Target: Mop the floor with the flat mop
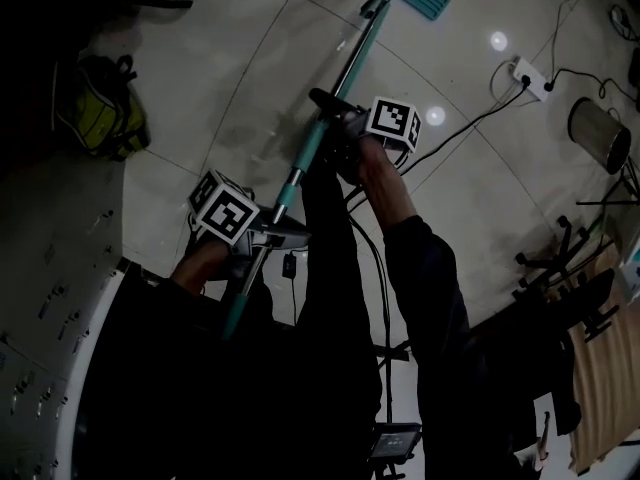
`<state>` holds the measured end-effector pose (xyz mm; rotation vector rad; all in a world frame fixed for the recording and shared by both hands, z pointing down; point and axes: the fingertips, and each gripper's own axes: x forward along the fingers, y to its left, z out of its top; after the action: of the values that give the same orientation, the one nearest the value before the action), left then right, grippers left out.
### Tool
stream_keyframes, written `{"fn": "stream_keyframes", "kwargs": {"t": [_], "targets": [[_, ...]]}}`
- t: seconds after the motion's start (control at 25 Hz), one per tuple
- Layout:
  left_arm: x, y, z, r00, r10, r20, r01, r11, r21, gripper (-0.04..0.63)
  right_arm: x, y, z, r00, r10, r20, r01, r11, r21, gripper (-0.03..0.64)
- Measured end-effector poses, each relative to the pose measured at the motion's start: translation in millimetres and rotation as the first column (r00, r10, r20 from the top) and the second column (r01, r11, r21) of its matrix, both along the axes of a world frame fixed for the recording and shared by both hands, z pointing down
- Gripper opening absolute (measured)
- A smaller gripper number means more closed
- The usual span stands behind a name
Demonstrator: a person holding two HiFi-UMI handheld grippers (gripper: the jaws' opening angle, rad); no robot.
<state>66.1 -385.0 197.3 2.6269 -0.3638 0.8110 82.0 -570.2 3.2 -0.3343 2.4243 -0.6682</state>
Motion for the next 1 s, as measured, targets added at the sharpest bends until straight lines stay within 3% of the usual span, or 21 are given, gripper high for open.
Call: {"fn": "stream_keyframes", "kwargs": {"t": [0.24, 0.48, 0.68, 1.0], "targets": [[58, -22, -57, 1.0, 0.024, 0.003, -0.024, 1.0, 0.02, 0.037, 64, -18, -64, 0.999, 0.039, 0.033, -0.04, 0.999, 0.024, 0.166], [79, -42, -71, 0.998, 0.01, 0.069, -0.013, 0.999, 0.044, 0.027, 87, -29, -87, 0.998, 0.063, -0.022, -0.061, 0.997, 0.052, 0.167], [67, -29, -68, 0.999, 0.017, 0.03, -0.018, 0.999, 0.046, 0.025, 73, -15, -80, 0.997, 0.069, -0.032, -0.067, 0.995, 0.071, 0.173], [-3, 17, 13, 0.995, 0.027, 0.101, -0.035, 0.996, 0.084, 0.025, 16, 40, -1, 0.996, 0.068, -0.051, -0.063, 0.994, 0.086, 0.173]]}}
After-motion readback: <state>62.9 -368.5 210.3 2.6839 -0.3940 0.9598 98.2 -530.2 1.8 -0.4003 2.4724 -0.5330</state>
